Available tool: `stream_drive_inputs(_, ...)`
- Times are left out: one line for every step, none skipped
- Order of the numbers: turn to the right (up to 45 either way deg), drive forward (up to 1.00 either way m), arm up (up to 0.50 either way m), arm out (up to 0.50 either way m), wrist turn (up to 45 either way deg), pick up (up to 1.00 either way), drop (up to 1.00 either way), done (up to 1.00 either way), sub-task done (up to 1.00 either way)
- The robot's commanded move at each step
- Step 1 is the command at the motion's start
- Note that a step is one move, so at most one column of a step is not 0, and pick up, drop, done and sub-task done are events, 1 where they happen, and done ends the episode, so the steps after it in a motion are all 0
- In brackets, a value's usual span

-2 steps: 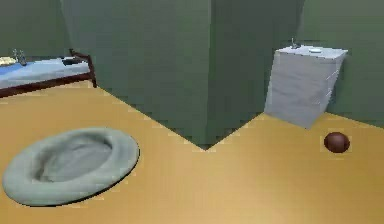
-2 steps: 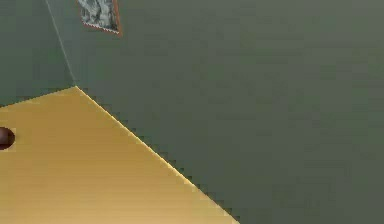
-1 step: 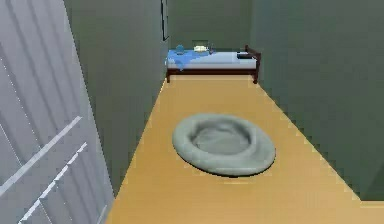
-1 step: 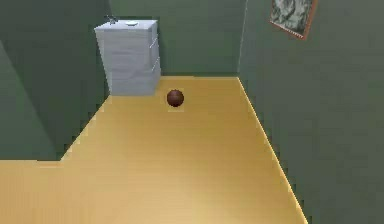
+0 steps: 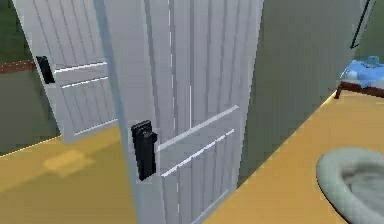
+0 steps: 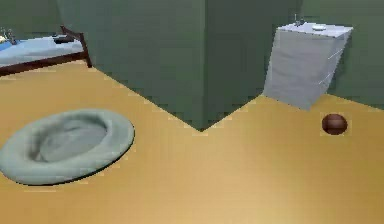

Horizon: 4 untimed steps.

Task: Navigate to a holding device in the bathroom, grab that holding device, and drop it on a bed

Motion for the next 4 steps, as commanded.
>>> stream_drive_inputs(-42.0,0.0,0.0,0.0,0.0,0.0,0.0,0.0,0.0)
stream_drive_inputs(0.0,0.45,0.0,0.0,0.0,0.0,0.0,0.0,0.0)
stream_drive_inputs(-3.0,0.0,0.0,0.0,0.0,0.0,0.0,0.0,0.0)
stream_drive_inputs(0.0,0.45,0.0,0.0,0.0,0.0,0.0,0.0,0.0)
